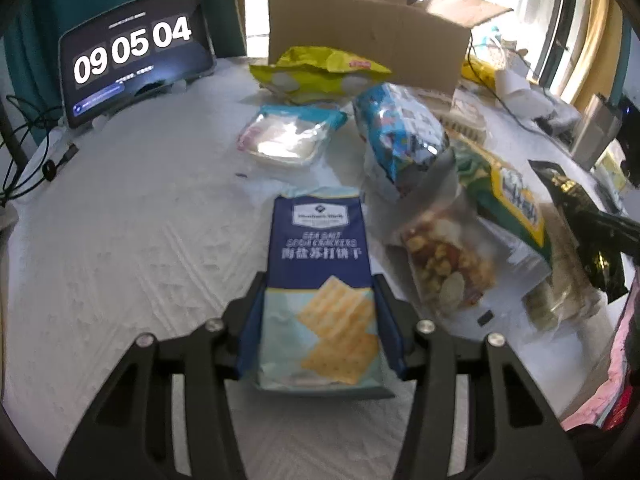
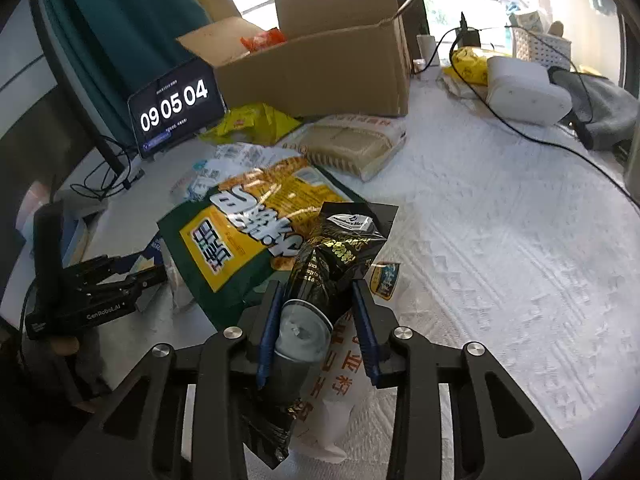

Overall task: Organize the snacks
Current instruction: 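Grasp the blue cracker box with the left gripper while the right grasps a black packet, then lower the cracker box and black packet into the box and open both grippers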

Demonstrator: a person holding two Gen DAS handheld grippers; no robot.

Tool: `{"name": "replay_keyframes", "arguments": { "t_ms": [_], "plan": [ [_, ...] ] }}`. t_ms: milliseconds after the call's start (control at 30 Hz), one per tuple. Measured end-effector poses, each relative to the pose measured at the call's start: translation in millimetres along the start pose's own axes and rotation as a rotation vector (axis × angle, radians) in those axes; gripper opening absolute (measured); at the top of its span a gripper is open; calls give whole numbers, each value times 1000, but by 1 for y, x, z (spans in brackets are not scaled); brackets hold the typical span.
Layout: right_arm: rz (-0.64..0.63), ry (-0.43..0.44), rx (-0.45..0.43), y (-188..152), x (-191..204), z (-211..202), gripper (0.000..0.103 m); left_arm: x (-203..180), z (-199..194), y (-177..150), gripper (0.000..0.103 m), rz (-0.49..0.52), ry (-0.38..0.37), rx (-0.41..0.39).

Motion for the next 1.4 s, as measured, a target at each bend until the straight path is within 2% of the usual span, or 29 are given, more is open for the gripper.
{"name": "replay_keyframes", "arguments": {
  "t_ms": [200,400,767,900,1067,1400],
  "plan": [
    [-13,2,-62,17,0,-22,36,3,-27,16,51,-14,-13,-68],
    [-28,-3,-137,43,4,-42,36,4,-58,49,51,-8,-23,-180],
    [-158,-25,-265,104,31,-76,36,-2,-100,113,52,37,-67,-321],
    [-202,-35,-299,127,41,-81,36,-5,-109,137,52,48,-60,-360],
    [-236,-45,-340,152,48,-84,36,-1,-115,164,52,11,-42,-389],
    [-296,-89,-424,202,57,-84,36,-1,-134,221,52,57,20,-478]
  ]
}}
Point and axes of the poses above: each gripper's, at about its wrist camera, not at the fingertips, and z roughly the way its jaws point, x to its left, y to its top, the point moved 9 cm from there along z, roughly the way its jaws point, and after that the axes turned 4 degrees about -y, right-handed, at the moved point
